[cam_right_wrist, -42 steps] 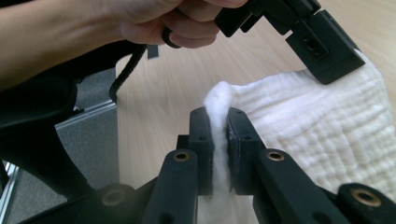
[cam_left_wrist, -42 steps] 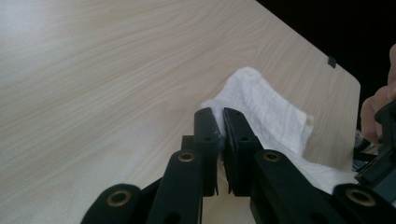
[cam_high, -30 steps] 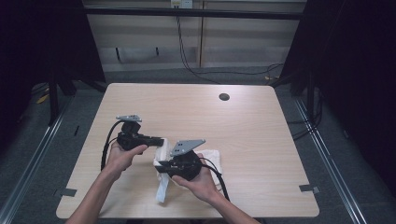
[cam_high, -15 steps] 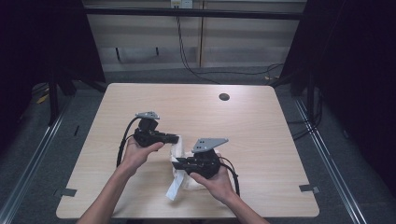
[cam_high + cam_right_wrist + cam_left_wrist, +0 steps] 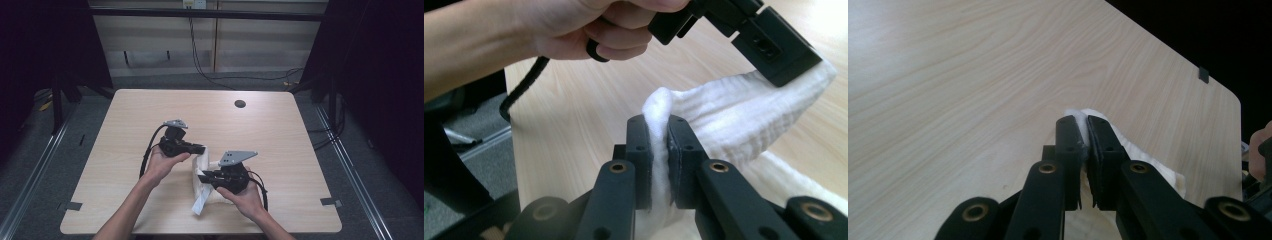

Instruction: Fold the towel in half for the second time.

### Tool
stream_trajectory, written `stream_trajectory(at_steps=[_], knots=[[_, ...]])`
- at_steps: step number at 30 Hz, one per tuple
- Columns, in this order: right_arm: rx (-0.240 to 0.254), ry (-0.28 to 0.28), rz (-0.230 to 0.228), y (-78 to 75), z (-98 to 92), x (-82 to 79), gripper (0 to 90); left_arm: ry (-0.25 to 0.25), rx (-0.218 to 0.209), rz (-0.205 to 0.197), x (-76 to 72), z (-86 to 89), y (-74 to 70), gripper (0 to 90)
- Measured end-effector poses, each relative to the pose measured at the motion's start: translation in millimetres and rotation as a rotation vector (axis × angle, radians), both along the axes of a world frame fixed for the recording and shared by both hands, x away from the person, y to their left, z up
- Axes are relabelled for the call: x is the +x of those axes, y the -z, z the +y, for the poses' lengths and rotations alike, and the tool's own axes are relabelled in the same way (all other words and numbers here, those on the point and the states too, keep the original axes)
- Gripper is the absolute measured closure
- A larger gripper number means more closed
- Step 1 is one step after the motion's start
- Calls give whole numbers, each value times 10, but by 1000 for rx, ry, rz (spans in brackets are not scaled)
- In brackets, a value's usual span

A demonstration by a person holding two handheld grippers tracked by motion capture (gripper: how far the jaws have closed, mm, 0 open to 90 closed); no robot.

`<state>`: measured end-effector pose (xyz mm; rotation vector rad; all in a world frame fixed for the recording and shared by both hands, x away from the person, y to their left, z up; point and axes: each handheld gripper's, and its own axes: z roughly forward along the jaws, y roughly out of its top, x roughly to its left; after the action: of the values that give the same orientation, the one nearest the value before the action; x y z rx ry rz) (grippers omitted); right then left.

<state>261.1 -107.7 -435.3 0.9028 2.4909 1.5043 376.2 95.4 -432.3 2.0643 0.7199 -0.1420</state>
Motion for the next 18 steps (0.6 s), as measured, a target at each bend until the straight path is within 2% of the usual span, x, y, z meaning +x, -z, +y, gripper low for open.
stream_trajectory(at_steps=[4, 6, 8, 10, 18], knots=[[-4, 6, -5, 3, -77, -19, 821, 14, -5, 5, -1, -131, 26, 848], [5, 15, -3, 12, -117, -31, 820, 27, 8, -7, -8, -191, 42, 847], [-2, 16, 1, 44, -149, -44, 817, 37, 19, 1, -12, -239, 79, 847], [-14, 21, 6, 70, -165, -54, 816, 34, 11, 14, -8, -280, 132, 847], [-47, 37, 30, 175, -282, -68, 809, 30, 34, 25, 9, -378, 219, 847]])
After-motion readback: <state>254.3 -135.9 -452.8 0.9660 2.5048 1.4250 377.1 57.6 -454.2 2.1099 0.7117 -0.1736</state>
